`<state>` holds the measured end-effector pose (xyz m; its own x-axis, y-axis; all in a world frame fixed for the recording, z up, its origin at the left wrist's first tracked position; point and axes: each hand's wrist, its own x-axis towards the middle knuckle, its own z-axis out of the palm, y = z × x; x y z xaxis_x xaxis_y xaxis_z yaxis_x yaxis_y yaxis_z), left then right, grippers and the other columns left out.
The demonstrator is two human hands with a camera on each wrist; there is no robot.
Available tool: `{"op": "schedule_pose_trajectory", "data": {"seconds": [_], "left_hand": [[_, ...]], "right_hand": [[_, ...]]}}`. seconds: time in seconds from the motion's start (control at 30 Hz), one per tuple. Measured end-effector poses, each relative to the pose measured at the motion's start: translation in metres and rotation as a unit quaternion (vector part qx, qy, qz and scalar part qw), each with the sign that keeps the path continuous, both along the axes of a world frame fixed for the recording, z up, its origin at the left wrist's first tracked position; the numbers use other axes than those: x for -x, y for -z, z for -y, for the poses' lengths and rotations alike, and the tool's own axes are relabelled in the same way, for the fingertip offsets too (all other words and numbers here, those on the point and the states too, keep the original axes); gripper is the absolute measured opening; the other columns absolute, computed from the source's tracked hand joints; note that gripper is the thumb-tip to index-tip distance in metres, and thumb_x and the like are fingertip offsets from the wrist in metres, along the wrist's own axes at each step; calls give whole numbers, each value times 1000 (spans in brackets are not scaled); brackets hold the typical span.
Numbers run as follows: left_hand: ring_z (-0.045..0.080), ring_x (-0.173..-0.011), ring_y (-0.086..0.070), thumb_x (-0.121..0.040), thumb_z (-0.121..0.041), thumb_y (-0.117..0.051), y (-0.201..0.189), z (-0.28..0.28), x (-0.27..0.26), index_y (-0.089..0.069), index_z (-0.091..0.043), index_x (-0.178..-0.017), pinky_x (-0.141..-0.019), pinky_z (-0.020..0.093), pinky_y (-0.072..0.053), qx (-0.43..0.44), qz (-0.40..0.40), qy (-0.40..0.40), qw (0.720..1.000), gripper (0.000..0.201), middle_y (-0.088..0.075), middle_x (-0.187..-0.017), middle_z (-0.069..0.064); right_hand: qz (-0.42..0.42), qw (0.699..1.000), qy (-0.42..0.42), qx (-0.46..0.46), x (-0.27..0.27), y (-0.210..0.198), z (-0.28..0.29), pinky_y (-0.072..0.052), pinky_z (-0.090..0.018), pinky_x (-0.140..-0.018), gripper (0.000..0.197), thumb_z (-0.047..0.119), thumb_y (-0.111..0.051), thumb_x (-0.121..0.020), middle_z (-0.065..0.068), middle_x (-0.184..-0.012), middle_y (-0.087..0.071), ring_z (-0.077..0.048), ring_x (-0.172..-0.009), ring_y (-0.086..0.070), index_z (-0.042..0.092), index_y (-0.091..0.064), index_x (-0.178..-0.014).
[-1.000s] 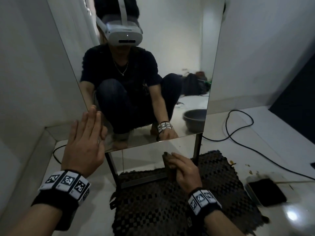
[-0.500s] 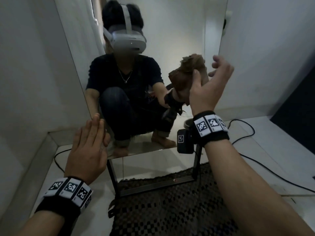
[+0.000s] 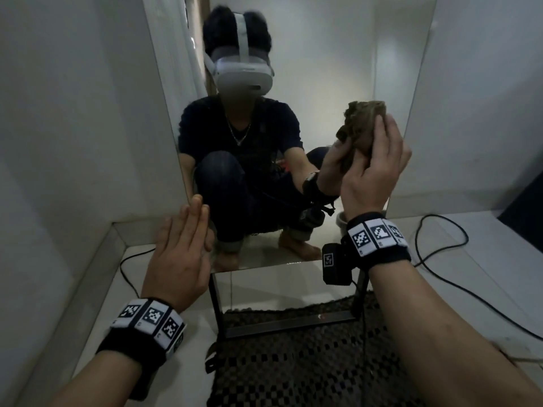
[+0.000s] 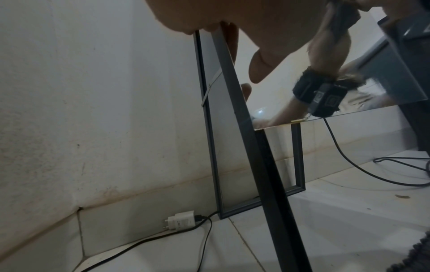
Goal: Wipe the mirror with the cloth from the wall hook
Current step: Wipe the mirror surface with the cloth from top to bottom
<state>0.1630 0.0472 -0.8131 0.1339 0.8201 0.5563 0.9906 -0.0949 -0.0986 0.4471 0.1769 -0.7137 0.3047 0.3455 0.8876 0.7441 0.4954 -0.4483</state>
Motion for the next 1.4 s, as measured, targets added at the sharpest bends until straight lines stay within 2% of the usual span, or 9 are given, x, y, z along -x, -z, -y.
{"op": "schedule_pose_trajectory", "data": {"seconds": [0.1, 0.3, 0.5, 0.6, 0.73, 0.93, 1.07, 1.3, 1.4], "left_hand": [[30, -151, -13, -83, -19, -50, 0, 1, 0, -13, -3, -154, -118, 54, -23, 4, 1, 0, 1000, 83, -4, -165, 14], [29, -151, -12, -84, -20, -50, -1, 0, -1, -12, -3, -154, -119, 53, -21, 15, 9, -2, 1000, 82, -4, -164, 14], [28, -151, -12, -85, -22, -48, -3, 1, -2, -12, -4, -155, -120, 52, -21, 15, 10, -2, 1000, 80, -4, -165, 12], [27, -152, -13, -83, -22, -49, -4, 3, 0, -14, -4, -154, -120, 51, -21, 15, 7, -2, 1000, 81, -4, -165, 12], [27, -151, -15, -82, -22, -49, -6, 4, 3, -15, -4, -154, -119, 52, -24, 18, -5, 2, 1000, 82, -6, -165, 12], [28, -150, -20, -82, -14, -53, -14, 3, 2, -21, -1, -152, -118, 54, -23, -19, 30, 20, 999, 79, -14, -163, 14], [24, -152, -13, -86, -6, -52, -29, -11, -1, -21, -2, -153, -121, 54, -16, -40, 55, 7, 998, 74, -11, -164, 13], [23, -152, -11, -87, -7, -43, -23, -15, 3, -14, -2, -154, -121, 54, -16, -28, 76, 13, 997, 74, -8, -164, 12], [23, -152, -9, -90, -10, -36, -23, -17, 6, -9, -2, -155, -121, 54, -15, -22, 56, 10, 998, 71, -5, -165, 12]], "right_hand": [[13, 994, -76, -82, 11, -21, 3, -38, -48, -109, 43, -1, -52, -88, -15, -138, -52, -29, -127, -47, -3, -54, -131], [269, 945, -179, -52, 55, 20, 0, -26, -52, -116, 47, -11, -58, -88, -20, -142, -48, -35, -138, -38, 0, -53, -134], [476, 808, -345, 47, 24, 131, 35, -16, -45, -120, 42, 1, -39, -96, -20, -148, -40, -30, -143, -28, 0, -49, -137], [539, 752, -366, 103, 2, 185, 59, -31, -50, -113, 38, 11, -37, -102, -16, -147, -44, -27, -141, -34, 5, -49, -137], [526, 760, -377, 63, 6, 172, 89, -36, -51, -110, 35, 7, -37, -103, -17, -138, -53, -29, -132, -47, 4, -44, -137], [259, 892, -340, -144, 83, -8, 66, -45, -57, -99, 32, -7, -64, -88, -26, -124, -59, -38, -121, -55, -5, -61, -119], [256, 921, -243, -163, 120, -83, 13, -36, -50, -110, 33, -6, -63, -87, -24, -126, -61, -38, -124, -52, -4, -63, -119], [393, 866, -291, -108, 116, 25, 13, -33, -52, -113, 33, -8, -54, -92, -21, -136, -54, -36, -131, -47, -3, -61, -124], [471, 805, -357, -49, 94, 89, 26, -24, -46, -118, 36, -1, -45, -97, -21, -143, -47, -33, -138, -38, -2, -54, -132]]}}
